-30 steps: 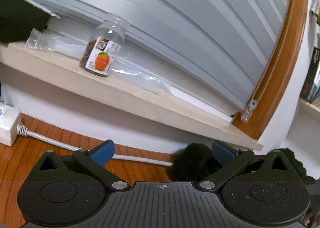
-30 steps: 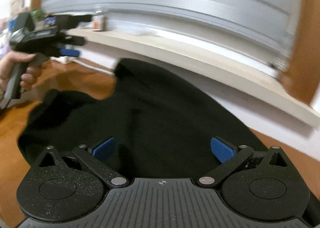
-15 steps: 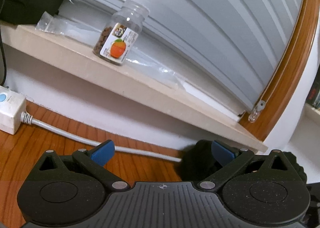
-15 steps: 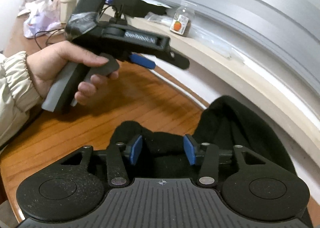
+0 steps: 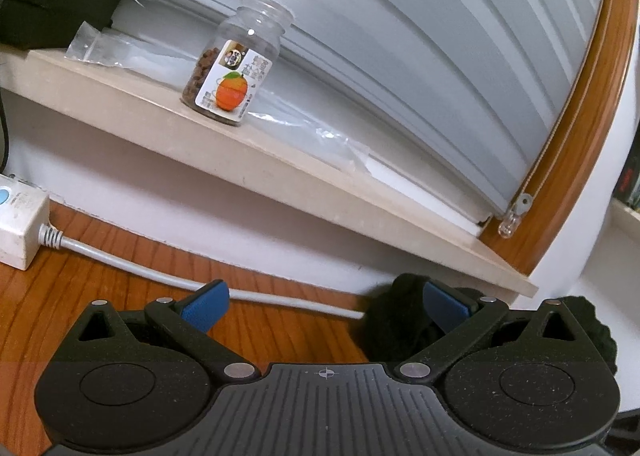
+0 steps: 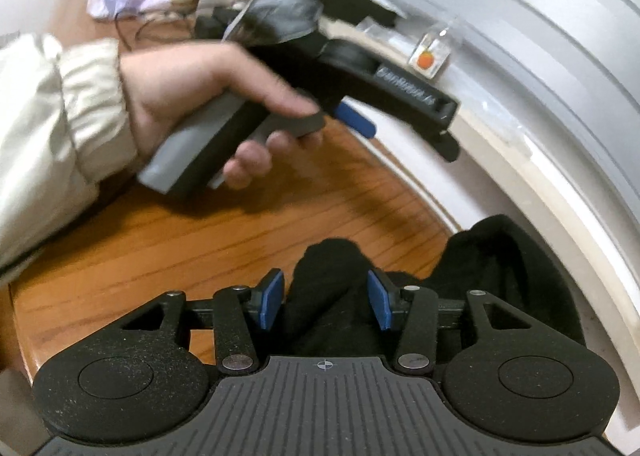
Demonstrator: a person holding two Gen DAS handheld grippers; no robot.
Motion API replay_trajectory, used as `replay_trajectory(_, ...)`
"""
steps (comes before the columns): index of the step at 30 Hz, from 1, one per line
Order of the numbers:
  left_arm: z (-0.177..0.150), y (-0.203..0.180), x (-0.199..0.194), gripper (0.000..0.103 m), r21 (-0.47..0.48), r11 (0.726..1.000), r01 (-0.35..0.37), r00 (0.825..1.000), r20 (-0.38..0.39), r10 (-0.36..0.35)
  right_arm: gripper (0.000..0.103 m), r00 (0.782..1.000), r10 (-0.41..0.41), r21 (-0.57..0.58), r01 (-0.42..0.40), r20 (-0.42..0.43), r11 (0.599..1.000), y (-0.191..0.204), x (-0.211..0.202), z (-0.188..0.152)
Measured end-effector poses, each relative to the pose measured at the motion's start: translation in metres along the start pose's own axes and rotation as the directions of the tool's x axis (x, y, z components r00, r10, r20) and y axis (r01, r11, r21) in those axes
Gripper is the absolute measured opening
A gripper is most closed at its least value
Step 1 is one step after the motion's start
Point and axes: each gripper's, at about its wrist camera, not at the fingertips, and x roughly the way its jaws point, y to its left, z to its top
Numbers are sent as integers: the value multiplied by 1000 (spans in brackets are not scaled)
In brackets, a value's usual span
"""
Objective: Fold clothes
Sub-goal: 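Close the right gripper on the black garment and lift it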
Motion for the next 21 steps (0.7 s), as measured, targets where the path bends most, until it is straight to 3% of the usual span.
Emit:
replay_trajectory(4, 0, -1, 2, 103, 4, 1000, 2, 1000, -7, -2, 42, 999, -5, -49, 3, -32, 999, 1, 9, -2)
replay_trajectory(6, 0, -2, 2, 103, 4, 1000, 3, 1000, -10, -3, 21, 998, 9, -78, -13, -58, 997, -2, 6, -3)
replay_trajectory(8, 0, -3, 4, 103, 7, 1000, 6, 1000, -18, -6, 15, 997, -24, -140, 15, -67, 990, -2, 1, -5)
replay_trajectory(13, -2, -10, 6, 102, 51, 998, 29, 999, -36, -27, 10, 986, -145, -264, 120, -78, 957, -17, -26, -6)
replay_trajectory(21, -7, -24, 11, 101, 133, 990, 40, 996, -90, -28, 8, 940, -333, -402, 278, -74, 873, -59, -60, -3)
